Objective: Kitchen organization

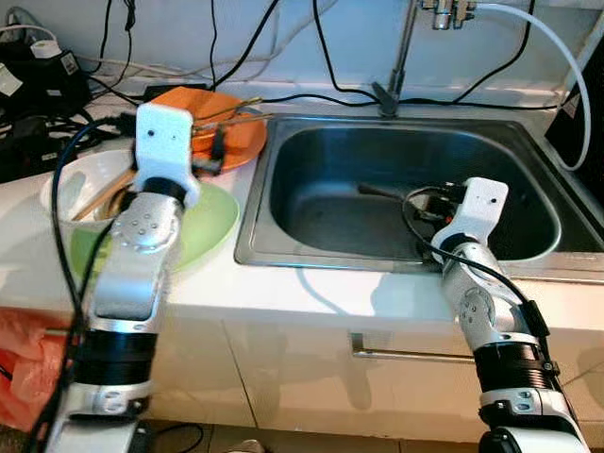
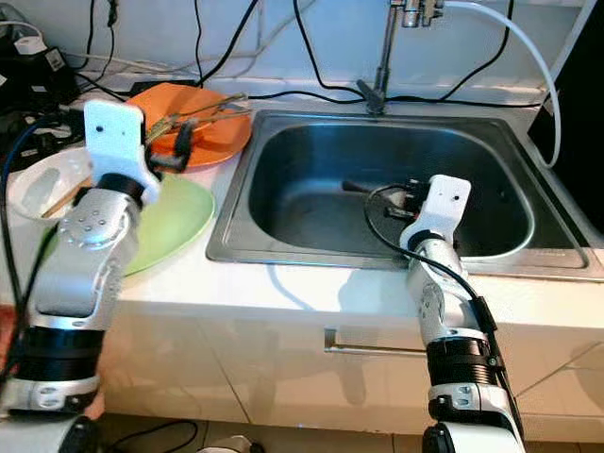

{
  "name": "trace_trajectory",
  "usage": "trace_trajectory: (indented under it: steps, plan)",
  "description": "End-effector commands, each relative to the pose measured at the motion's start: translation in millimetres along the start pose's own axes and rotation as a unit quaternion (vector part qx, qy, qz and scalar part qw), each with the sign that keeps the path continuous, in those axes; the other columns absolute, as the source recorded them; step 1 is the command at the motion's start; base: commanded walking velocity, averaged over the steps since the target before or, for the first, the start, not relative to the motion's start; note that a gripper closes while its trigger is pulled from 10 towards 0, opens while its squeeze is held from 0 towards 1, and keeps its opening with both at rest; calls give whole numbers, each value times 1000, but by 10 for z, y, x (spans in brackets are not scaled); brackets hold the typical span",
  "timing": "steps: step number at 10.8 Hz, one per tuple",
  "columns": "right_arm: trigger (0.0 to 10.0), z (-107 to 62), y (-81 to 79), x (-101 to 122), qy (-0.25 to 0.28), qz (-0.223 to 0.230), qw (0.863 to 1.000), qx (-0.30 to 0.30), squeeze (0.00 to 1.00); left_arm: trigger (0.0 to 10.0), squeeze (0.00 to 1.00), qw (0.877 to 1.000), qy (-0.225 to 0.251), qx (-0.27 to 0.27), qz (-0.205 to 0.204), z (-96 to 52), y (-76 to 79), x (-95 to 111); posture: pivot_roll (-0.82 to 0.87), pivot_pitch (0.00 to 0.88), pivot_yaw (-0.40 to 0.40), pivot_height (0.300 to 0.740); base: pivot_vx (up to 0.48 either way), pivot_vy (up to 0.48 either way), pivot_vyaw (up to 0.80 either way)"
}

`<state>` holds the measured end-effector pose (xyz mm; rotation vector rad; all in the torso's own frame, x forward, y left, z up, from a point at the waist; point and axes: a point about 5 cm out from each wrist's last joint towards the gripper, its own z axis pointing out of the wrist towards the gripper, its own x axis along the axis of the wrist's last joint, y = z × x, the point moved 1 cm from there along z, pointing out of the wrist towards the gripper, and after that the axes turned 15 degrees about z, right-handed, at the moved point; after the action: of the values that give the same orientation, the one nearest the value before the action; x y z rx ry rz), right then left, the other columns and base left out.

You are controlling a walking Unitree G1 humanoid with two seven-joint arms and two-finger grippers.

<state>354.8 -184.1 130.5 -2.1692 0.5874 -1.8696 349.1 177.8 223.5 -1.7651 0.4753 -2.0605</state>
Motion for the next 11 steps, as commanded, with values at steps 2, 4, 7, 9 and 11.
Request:
trace_trajectory:
  steps: [2, 4, 7, 9, 11]
  plan:
    - [10000, -35, 101, -231, -47, -13, 999, -12, 1000, 10000, 0, 999, -28, 6, 41, 61, -96, -74, 142, 16, 43, 740, 0, 0, 0]
    - [10000, -47, 84, -246, -53, -25, 998, 1, 1000, 10000, 0, 996, -54, -5, 66, 108, -120, -170, 137, 17, 41, 740, 0, 0, 0]
    - [10000, -68, 9, -195, -48, -15, 999, 19, 1000, 10000, 0, 991, -79, -41, 102, 186, -74, -264, 132, 18, 40, 740, 0, 0, 0]
    - [10000, -285, -499, -94, -82, 59, 978, 185, 902, 10000, 0, 988, -90, -54, 115, 269, -42, -327, 124, 22, 47, 740, 0, 0, 0]
    - [10000, -583, -722, -68, -124, 53, 942, 306, 686, 10000, 0, 988, -87, -51, 121, 315, -47, -310, 116, 26, 49, 740, 0, 0, 0]
